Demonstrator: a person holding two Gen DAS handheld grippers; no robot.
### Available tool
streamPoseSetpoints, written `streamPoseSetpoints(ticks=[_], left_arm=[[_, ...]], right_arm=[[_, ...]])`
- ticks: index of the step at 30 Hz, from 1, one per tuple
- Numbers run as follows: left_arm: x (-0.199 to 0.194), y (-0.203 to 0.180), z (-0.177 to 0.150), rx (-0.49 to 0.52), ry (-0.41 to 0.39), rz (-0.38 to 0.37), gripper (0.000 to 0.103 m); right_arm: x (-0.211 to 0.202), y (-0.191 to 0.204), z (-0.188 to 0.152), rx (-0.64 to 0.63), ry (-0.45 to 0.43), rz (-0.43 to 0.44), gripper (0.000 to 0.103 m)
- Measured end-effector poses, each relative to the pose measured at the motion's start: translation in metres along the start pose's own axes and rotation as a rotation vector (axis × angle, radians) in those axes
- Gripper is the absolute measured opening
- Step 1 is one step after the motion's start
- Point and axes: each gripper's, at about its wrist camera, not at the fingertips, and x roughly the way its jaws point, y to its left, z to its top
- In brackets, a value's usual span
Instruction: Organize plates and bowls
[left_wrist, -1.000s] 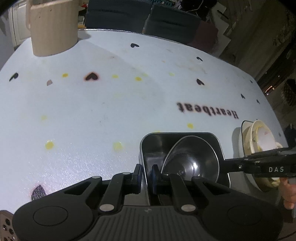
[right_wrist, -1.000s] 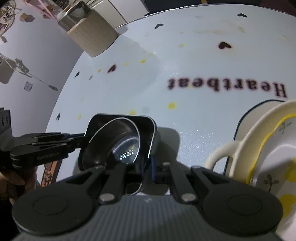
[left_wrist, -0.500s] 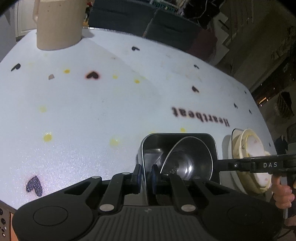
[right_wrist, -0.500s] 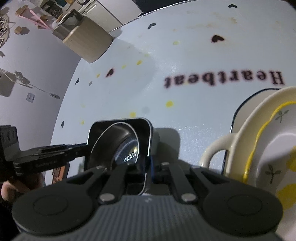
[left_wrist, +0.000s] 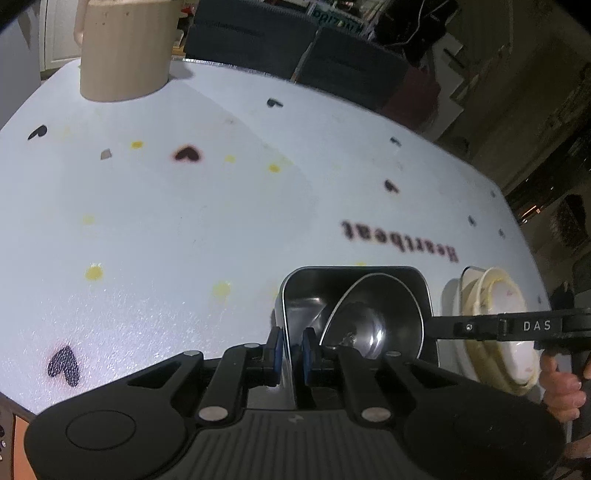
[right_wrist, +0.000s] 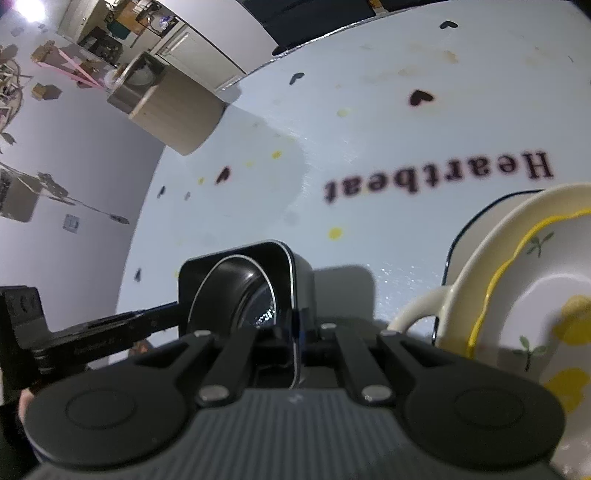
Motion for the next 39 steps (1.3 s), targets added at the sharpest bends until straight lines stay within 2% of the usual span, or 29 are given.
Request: streamPoseSetpoints(ticks=[4,11,16,20,29,39], left_arm=[[0.002,0.009,0.001,-0.011,0.003,0.017,0.011],[0.002,0.017,0.002,-0.017,0.005,0.02,0.011],[0.007,0.016,-0.002,0.0,0.034,0.03,0.011],[0.002,0.016,-0.002,-0.006,0.014,0.013,0.011],[-0.002,0.018,-0.001,-0.041,0.004,-0.007,0.011],[-0.027,0.008,0.005,-0.074,-0.102,-0.049,0.01]], right_arm=[[0.013,0.004,-0.001,-0.016,0.011,-0.034,0.004],[0.03,0.015,-0.001,-0.045,0.012,-0.039,0.005],[0.031,0.014,-0.002,-0.047,0.004,-0.028,0.006],[0.029,0.01,-0.006,-0.057,0.027,-0.024,0.009],[0.021,0.01,-0.007,-0.062,0.016,-0.018,0.006],[0.006,0.006,-0.003,-0.021,-0.022,0.016,0.005]])
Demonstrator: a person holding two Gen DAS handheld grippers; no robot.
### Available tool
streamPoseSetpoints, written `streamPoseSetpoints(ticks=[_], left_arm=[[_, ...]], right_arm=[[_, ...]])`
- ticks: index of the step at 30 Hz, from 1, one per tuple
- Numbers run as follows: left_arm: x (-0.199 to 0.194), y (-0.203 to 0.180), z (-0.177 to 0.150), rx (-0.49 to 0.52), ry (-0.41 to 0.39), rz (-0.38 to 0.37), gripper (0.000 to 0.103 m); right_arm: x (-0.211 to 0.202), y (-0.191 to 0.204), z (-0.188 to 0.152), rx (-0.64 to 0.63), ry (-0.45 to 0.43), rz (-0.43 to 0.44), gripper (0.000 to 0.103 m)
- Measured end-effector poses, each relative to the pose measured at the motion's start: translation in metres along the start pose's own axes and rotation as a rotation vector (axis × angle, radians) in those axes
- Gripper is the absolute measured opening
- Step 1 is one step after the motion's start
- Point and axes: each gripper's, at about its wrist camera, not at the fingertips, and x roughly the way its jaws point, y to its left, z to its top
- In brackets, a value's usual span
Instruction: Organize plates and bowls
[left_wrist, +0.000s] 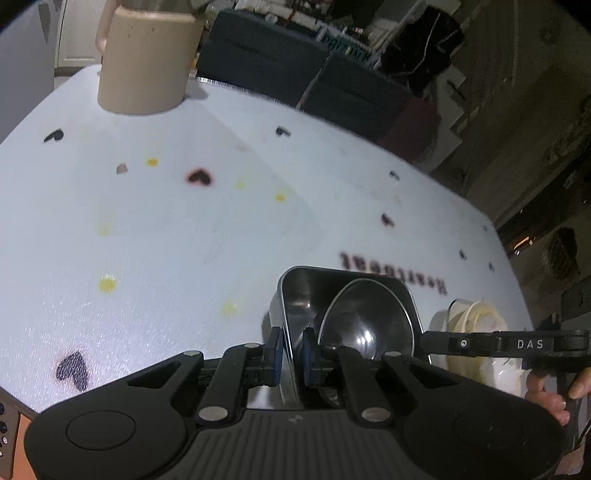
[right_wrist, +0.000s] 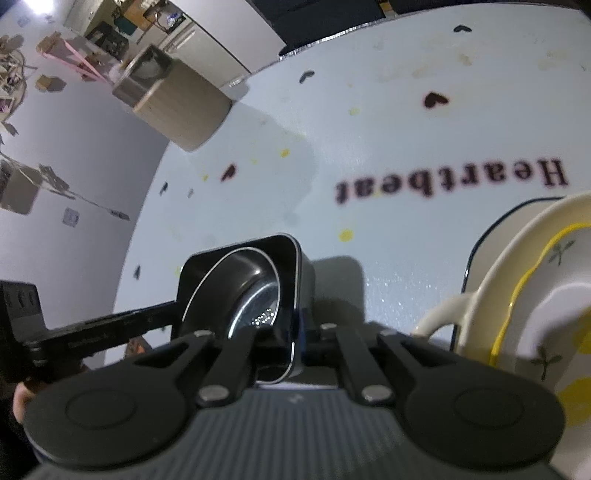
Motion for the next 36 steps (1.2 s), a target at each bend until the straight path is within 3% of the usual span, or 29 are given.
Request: streamPoseSetpoints(ticks=[8,13,27,36], left_arm=[[-0.02,-0.023,0.005,-0.014,-0.094,-0.074,0.01],[-0.02,-0.047,0.003,0.009,-0.113,-0.114,0.01],[0.01,-0.129,-0.007,0.108,-0.071,-0.217,0.01],[0.044,-0.172,-0.015,0.151,-0.012,-0.242,0.01]], right_arm=[[-0.038,-0.009,0.0,0.024,-0.073,0.069,0.005],[-0.061,-0.02,-0.004,0.035,-0.117,0.096,0.005],[-0.136,-0.083,-0.024,0.113,-0.244,0.085,0.005],[-0.182,-0.133,-0.043,0.18,-0.316,0.055,0.005]])
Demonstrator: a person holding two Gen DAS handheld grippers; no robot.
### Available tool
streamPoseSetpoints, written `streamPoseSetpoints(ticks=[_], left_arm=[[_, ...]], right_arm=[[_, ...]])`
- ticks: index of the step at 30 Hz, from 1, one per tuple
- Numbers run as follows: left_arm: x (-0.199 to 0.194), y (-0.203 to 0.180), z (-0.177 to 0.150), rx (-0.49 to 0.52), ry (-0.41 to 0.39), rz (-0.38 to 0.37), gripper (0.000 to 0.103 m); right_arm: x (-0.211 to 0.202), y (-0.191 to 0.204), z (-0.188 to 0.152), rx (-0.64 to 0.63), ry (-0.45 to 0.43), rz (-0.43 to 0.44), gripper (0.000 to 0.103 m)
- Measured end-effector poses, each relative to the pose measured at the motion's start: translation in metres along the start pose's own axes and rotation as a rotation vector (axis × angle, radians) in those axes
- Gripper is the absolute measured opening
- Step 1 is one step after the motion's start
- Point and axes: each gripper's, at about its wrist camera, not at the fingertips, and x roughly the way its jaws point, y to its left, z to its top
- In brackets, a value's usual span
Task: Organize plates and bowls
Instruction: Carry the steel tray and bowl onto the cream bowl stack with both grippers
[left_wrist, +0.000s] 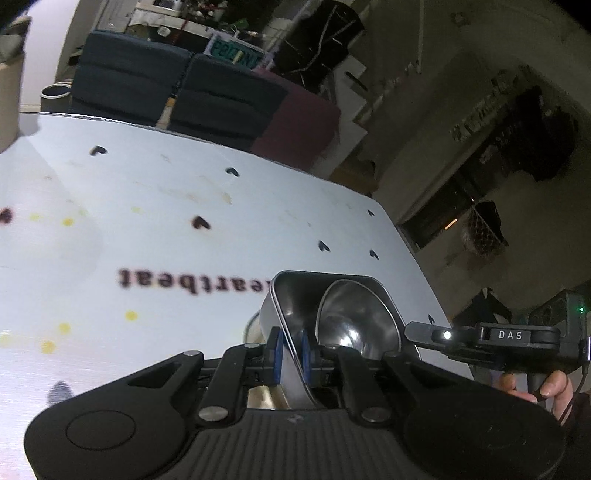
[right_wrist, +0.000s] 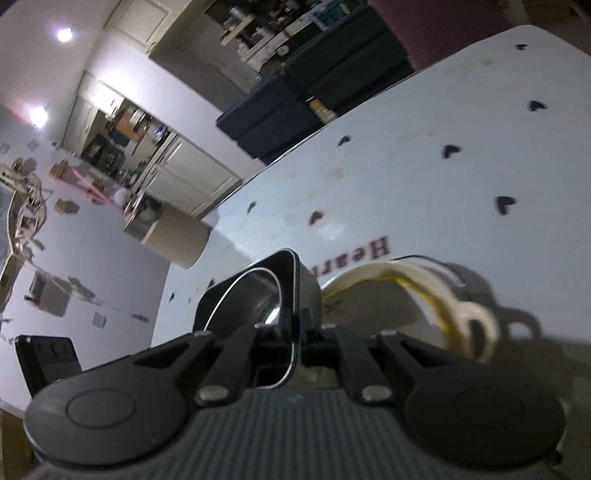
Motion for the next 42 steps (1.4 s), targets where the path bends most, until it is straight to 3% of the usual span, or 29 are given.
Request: streamPoseSetpoints(ticks=[21,42], left_arm=[[0.048,-0.022,-0.01,0.052,0.109,0.022,0.01],[0.048,-0.024,-0.016,0.083,0.142,0.015,0.013]], right_arm=[[-0.02,-0.068,-0.001,0.068,0.013,-0.078,0.006],[-0.025,-0.07,-0.008,0.055,0.073,-0.12,0.006]])
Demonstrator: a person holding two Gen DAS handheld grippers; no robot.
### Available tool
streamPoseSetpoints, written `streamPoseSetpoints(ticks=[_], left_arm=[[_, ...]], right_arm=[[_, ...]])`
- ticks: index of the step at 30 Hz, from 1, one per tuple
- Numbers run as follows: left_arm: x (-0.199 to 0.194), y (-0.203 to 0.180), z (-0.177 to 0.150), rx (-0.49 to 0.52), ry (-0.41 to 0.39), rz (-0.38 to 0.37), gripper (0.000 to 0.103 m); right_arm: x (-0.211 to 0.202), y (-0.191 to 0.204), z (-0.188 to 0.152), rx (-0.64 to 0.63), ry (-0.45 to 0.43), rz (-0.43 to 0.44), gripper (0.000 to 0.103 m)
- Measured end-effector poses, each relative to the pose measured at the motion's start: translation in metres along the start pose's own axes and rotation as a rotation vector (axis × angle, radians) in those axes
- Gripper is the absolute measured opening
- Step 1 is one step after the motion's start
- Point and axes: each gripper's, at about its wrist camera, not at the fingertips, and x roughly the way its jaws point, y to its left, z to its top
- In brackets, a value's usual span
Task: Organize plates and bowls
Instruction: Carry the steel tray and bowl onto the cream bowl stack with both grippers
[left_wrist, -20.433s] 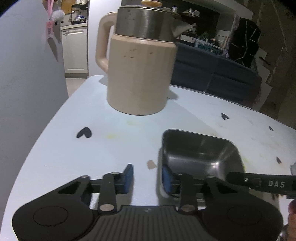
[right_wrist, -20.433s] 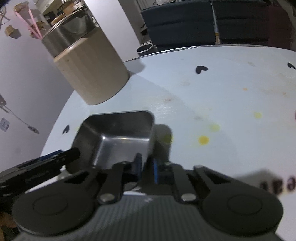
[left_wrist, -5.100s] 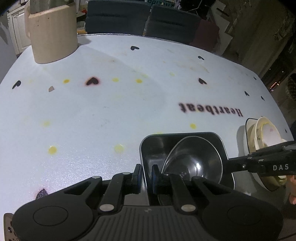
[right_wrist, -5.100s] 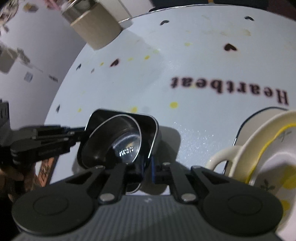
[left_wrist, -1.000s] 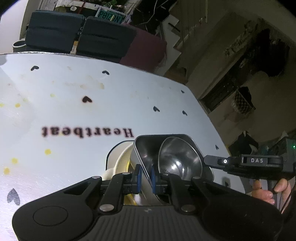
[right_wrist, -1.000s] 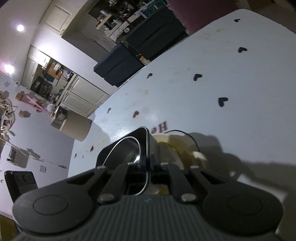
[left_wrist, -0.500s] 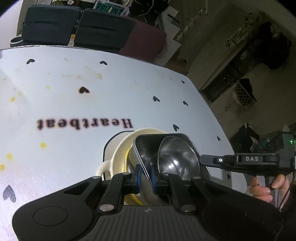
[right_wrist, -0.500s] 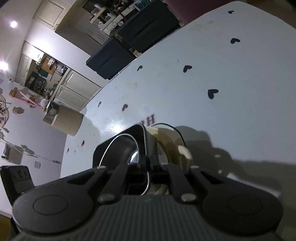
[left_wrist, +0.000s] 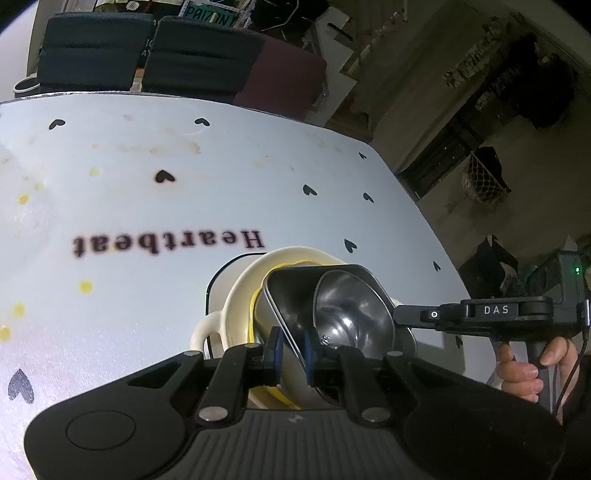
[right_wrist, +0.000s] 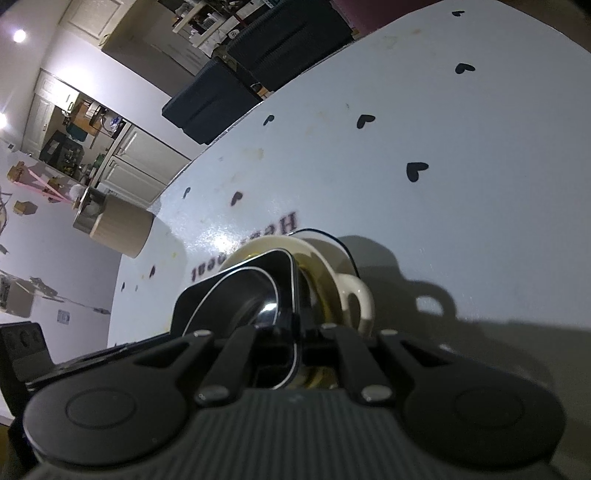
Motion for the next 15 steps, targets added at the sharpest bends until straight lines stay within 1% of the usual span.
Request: streamPoseSetpoints(ticks=[5,10,15], left_arm=[[0.005,-0.0007,-0.0029,0.017,0.019,0.019,0.011],[0.0051,-0.0003,-0.0032,0.021,0.022,0.022,0.012],[0.0044,-0.0007,-0.003,0.026,0.021,0.019,0.012]], right_arm=[[0.0009,0.0019,0.0007,-0.002,-0.003,0.0,0.006],[-0.0021,0.0047,-0.0011,-0.004,-0.021,0.002,0.006],[-0.0011,0.0054,-0.002,-0.007,-0.017,-0.002,0.005]])
